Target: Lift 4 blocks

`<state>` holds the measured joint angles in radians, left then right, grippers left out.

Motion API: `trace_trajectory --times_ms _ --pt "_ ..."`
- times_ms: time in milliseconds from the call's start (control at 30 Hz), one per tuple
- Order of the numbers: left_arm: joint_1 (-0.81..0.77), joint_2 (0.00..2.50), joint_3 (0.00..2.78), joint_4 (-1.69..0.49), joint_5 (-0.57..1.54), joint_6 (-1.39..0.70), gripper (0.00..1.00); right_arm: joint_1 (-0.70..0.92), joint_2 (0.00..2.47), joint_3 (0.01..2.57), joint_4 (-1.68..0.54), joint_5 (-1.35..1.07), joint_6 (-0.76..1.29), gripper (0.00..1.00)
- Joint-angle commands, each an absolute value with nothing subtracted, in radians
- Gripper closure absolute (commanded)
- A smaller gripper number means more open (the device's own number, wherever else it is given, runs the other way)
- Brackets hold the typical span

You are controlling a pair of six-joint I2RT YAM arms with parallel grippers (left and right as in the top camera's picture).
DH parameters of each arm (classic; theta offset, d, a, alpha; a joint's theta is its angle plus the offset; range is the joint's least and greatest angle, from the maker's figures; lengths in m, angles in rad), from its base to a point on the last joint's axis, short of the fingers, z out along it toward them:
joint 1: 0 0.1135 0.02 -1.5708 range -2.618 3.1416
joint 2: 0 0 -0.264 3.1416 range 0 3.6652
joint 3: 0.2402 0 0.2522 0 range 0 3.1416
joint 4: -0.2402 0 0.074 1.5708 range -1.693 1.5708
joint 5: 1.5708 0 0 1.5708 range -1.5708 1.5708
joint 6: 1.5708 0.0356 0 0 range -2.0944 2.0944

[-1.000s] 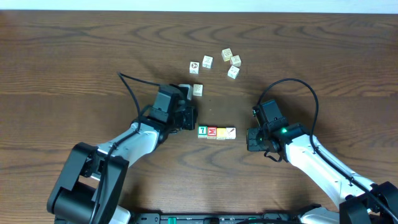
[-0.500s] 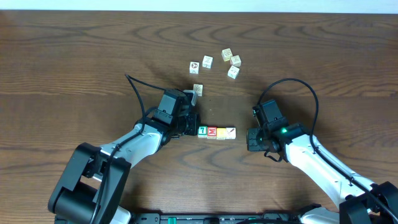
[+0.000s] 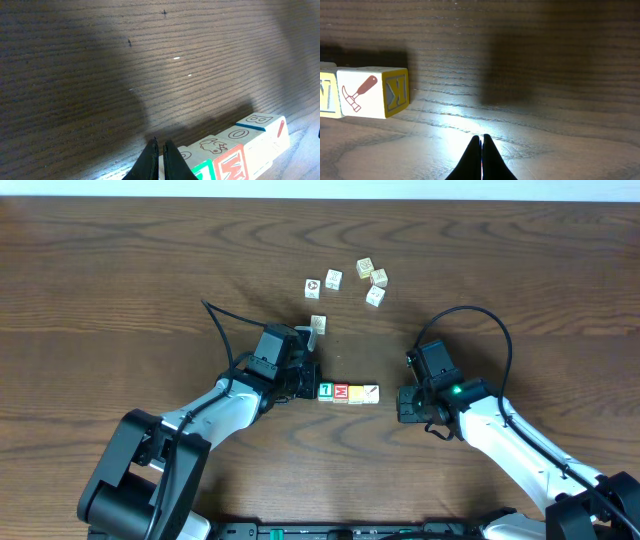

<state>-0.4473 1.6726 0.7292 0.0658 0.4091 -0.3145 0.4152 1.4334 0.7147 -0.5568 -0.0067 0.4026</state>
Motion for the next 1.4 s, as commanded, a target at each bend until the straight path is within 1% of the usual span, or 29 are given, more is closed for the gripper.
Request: trace_trajectory --times_ms 0,267,1367 --pt "-0.449 1.678 0.752 0.082 0.407 -0.312 0.93 0.409 1.436 0.710 -0.556 0.004 0.411 0.99" --pt "-0.450 1.678 0.752 0.124 0.408 -0.312 0.93 0.409 1.436 0.710 -0.557 0.011 0.411 0.99" --pt "-0.451 1.678 0.752 0.060 0.461 -0.278 0.93 0.409 1.436 0.710 -0.556 0.011 0.411 0.99"
